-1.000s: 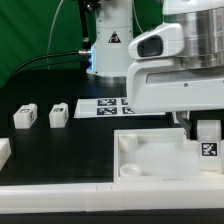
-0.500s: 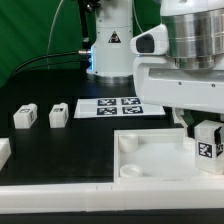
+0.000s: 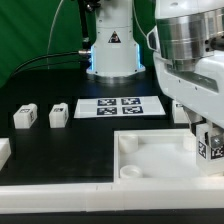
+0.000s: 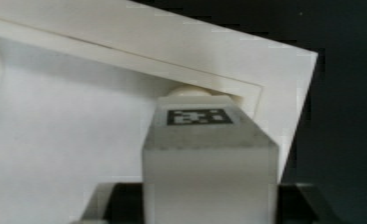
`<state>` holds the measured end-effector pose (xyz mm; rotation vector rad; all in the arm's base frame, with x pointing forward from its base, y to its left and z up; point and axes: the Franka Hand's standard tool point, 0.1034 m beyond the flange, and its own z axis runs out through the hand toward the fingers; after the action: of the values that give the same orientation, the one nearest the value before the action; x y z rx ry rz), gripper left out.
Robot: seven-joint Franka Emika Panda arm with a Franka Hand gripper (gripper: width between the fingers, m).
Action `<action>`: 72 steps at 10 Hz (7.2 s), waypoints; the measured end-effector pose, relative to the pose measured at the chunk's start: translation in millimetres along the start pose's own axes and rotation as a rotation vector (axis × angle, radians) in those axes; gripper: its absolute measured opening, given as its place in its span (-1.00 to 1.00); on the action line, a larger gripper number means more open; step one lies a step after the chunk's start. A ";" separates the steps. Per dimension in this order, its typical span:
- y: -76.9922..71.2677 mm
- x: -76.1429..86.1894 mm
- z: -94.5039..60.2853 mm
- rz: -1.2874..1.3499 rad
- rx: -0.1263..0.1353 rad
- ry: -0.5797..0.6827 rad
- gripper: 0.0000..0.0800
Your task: Assemble one leg
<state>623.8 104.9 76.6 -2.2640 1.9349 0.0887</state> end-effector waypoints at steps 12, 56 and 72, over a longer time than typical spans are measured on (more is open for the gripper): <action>2.8 -4.2 3.3 0.075 -0.010 -0.024 0.61; 1.5 -19.7 7.5 0.625 -0.002 -0.042 0.29; 4.3 -10.4 7.1 0.168 -0.007 -0.042 0.62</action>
Offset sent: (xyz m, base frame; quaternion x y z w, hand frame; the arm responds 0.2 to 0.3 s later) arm 0.0001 -0.0018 -0.0010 0.0037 0.0011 0.2655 0.9641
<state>618.3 115.6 70.8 -2.0828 2.1017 0.1625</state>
